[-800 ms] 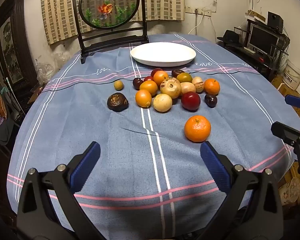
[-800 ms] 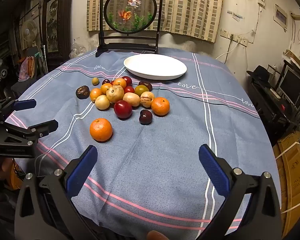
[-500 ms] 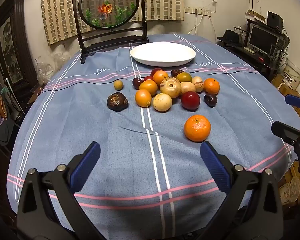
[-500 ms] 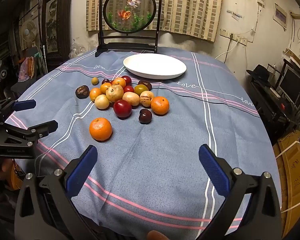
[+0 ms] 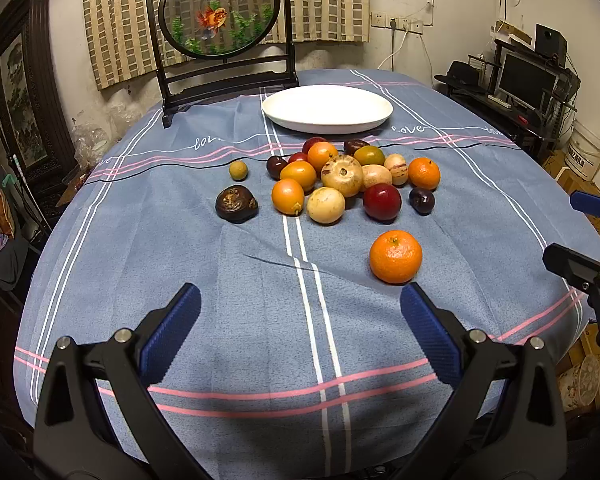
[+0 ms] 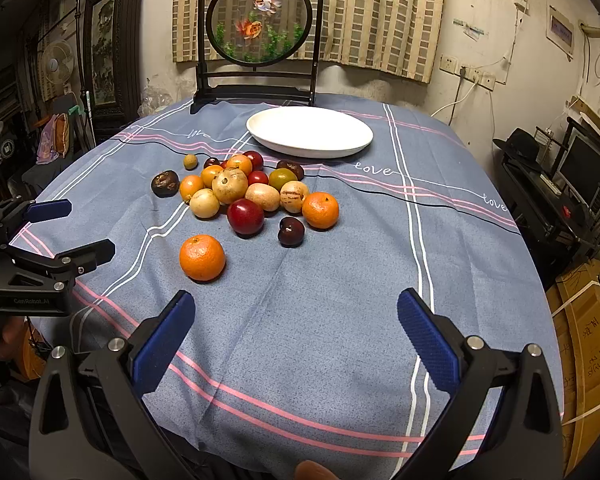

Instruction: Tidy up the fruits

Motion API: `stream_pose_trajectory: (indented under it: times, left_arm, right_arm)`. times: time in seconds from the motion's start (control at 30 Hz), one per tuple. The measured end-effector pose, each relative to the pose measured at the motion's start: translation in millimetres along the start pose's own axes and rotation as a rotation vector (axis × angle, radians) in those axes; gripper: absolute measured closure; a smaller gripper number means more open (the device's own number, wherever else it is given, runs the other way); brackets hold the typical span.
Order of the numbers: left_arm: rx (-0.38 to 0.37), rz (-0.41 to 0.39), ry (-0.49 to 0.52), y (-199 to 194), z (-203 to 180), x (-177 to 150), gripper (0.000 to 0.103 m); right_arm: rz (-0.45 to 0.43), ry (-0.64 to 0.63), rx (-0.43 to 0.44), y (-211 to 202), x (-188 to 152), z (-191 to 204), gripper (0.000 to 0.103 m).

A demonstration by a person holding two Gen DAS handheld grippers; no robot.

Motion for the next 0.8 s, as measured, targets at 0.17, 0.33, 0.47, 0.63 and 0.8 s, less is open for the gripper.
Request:
stream_pose_trajectory:
  times: [0.17,0.33,0.47,0.63,0.8]
  left_arm:
    - [0.0,0.0,-0.001,0.7,0.1,-0.6,0.002]
    - [0.002,0.001,-0.004,0.3,1.4,0.0,0.002]
    - [0.003,0.002,-0.004,0.4,1.5,-0.1,0.002]
    - [0.002,0.001,-0.005,0.5,1.6,-0.1,0.002]
    - [0.002,0.001,-0.004,-0.2,1.3,-0.4,0.002]
  right_arm:
    - [0.003,0.003,0.001,1.3,0.2,-0.8,0.001]
    - [0.003,0.002,0.001,1.7,0.0,0.6,0.001]
    - [0.004,0.004,0.0,1.6,0.0,0.6,0.001]
    - [0.004,0.005,0.0,1.4,0.0,0.3,0.001]
    - [0.003,0.003,0.001,1.3,-0.1,0.1,0.001]
Point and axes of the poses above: each gripper's, at about its wrist camera, not at the fingertips, and y roughly the way its jaws point, z to its left, x to its top, the point moved 7 cm from there along y, roughly the way its jaws point, and after that the axes turned 15 degrees about -z, right-handed, at the moved point
